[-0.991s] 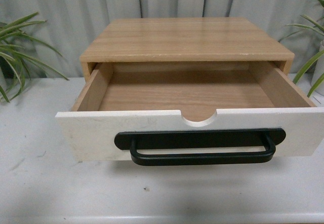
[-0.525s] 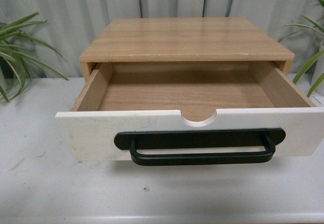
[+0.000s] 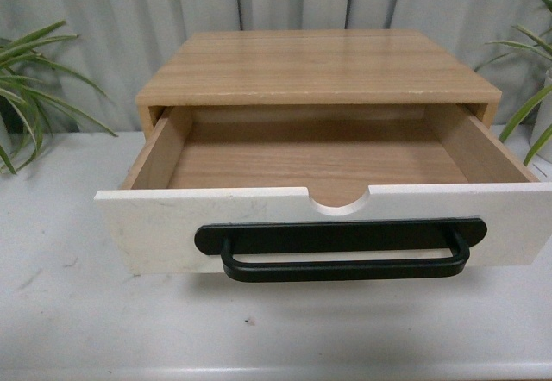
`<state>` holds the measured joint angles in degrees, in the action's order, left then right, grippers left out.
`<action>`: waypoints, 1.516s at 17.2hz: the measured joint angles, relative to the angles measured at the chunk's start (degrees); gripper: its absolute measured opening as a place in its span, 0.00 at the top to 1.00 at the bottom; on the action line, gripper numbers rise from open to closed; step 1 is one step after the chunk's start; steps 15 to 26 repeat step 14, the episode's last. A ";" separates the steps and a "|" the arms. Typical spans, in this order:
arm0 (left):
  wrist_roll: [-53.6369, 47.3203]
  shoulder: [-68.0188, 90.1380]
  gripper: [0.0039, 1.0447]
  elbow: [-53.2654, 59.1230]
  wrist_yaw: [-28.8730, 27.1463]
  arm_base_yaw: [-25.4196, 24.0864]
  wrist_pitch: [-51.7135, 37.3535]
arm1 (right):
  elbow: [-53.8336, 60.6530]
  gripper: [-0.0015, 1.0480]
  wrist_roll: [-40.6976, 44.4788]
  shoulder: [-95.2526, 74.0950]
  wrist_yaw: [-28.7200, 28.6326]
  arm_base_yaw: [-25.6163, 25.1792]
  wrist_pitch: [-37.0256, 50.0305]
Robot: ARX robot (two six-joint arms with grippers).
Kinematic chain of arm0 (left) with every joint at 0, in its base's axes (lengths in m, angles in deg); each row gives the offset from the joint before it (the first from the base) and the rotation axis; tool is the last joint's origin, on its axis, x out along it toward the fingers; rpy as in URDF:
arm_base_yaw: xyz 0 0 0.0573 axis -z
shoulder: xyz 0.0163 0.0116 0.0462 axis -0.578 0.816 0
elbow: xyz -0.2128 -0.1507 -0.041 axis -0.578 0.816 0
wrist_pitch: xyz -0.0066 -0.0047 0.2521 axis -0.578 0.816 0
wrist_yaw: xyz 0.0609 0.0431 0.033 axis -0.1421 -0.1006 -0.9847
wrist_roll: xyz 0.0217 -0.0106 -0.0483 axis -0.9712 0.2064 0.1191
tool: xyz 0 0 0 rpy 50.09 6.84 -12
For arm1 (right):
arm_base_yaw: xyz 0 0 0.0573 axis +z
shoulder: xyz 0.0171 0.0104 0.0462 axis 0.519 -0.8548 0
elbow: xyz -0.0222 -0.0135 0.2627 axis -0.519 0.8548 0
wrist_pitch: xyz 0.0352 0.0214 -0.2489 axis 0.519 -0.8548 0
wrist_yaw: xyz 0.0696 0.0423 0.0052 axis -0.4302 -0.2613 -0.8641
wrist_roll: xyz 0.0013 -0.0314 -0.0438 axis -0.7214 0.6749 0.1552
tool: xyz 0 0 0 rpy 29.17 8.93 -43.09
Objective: Pull drawer
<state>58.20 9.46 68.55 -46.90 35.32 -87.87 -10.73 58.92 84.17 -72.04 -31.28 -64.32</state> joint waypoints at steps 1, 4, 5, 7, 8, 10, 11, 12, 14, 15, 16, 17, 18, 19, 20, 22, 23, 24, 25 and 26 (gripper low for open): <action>0.00 0.00 0.06 0.00 0.00 0.00 0.00 | 0.00 0.06 0.00 0.00 0.00 0.00 0.00; 0.00 0.00 0.06 0.00 0.00 0.00 0.00 | 0.00 0.06 -0.02 0.00 0.00 0.00 0.00; 0.00 0.00 0.06 0.00 0.00 0.00 0.00 | 0.00 0.06 0.00 0.00 0.00 0.00 0.00; 0.00 0.00 0.06 0.00 0.00 0.00 0.00 | 0.00 0.06 -0.02 0.00 0.00 0.00 0.00; 0.00 0.00 0.06 0.00 0.00 0.00 0.00 | 0.00 0.06 0.00 0.00 0.00 0.00 0.00; 0.00 0.00 0.06 0.00 0.00 0.00 0.00 | 0.00 0.06 -0.02 0.00 0.00 0.00 0.00; 0.00 0.00 0.06 0.00 0.00 0.00 0.00 | 0.00 0.06 0.00 0.00 0.00 0.00 0.00; 0.00 0.00 0.06 0.00 0.00 0.00 0.00 | 0.00 0.06 0.00 0.00 0.00 0.00 0.00; 0.00 0.00 0.06 0.00 0.00 0.00 0.00 | 0.00 0.06 0.00 0.00 0.00 0.00 0.00; 0.00 0.00 0.06 0.00 0.00 0.00 0.00 | 0.00 0.06 0.00 0.00 0.00 0.00 0.00; 0.00 0.00 0.06 0.00 0.00 0.00 0.00 | 0.00 0.06 0.00 0.00 0.00 0.00 0.00; 0.00 0.00 0.06 0.00 0.00 0.00 0.00 | 0.00 0.06 0.00 0.00 0.00 0.00 0.00; 0.00 0.00 0.06 0.00 0.00 0.00 0.00 | 0.00 0.06 0.00 0.00 0.00 0.00 0.00; 0.00 0.00 0.06 0.00 0.00 0.00 0.00 | 0.00 0.06 0.00 0.00 0.00 0.00 0.00; 0.00 0.00 0.06 0.00 0.00 0.00 0.00 | 0.00 0.06 0.00 0.00 0.00 0.00 0.00; 0.00 0.00 0.06 0.00 0.00 0.00 0.00 | 0.00 0.06 0.00 0.00 0.00 0.00 0.00; 0.00 0.00 0.06 0.00 0.00 0.00 0.00 | 0.00 0.06 0.00 0.00 0.00 0.00 0.00; 0.00 0.00 0.06 0.00 0.00 0.00 0.00 | 0.00 0.06 0.00 0.00 0.00 0.00 0.00; 0.00 0.00 0.06 0.00 0.00 0.00 0.00 | 0.00 0.06 0.00 0.00 0.00 0.00 0.00; 0.00 0.00 0.06 0.00 0.00 0.00 0.00 | 0.00 0.06 0.00 0.00 0.00 0.00 0.00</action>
